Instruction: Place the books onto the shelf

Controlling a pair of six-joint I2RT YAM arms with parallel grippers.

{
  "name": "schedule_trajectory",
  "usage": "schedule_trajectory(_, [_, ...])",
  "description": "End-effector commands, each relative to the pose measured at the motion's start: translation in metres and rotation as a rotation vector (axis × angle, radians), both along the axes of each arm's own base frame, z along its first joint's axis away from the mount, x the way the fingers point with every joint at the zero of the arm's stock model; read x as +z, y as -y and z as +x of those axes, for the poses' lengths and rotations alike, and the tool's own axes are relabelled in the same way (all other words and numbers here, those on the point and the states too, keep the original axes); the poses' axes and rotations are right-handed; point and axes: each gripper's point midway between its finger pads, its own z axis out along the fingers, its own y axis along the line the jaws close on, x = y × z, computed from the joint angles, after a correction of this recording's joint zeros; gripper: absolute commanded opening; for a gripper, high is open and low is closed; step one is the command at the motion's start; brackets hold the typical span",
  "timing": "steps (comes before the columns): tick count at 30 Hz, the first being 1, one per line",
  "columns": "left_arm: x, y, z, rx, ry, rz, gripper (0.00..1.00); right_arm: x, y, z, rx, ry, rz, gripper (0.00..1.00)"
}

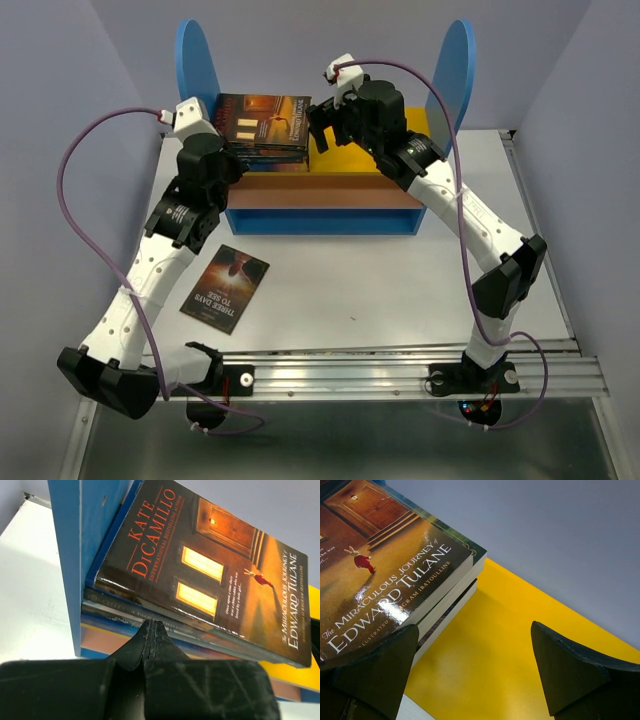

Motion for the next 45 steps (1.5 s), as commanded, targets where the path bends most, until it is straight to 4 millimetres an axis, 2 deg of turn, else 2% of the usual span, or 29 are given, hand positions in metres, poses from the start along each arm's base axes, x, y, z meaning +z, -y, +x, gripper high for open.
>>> schedule_trajectory(1, [0.021,0.002,-0.012,-0.047,0.080,-0.034,0.00,0.037,-0.003,-0.001,-0.010,0.075,0.073,1.00])
schedule_trajectory(11, [0.026,0.000,-0.021,-0.057,0.098,-0.036,0.00,0.039,-0.010,0.007,-0.008,0.086,0.078,1.00])
schedule_trajectory(19, [0.024,0.001,-0.020,-0.064,0.096,-0.036,0.00,0.034,-0.012,0.011,-0.012,0.085,0.066,1.00])
schedule_trajectory(28, [0.026,0.001,-0.023,-0.069,0.102,-0.033,0.00,0.037,-0.014,0.011,-0.001,0.093,0.073,1.00])
schedule_trajectory(35, [0.029,-0.005,-0.027,-0.044,0.108,-0.034,0.00,0.039,-0.027,0.011,0.055,0.097,0.093,1.00])
schedule_trajectory(45, [0.034,-0.014,-0.029,0.003,0.109,-0.037,0.00,0.039,-0.034,0.011,0.083,0.092,0.105,1.00])
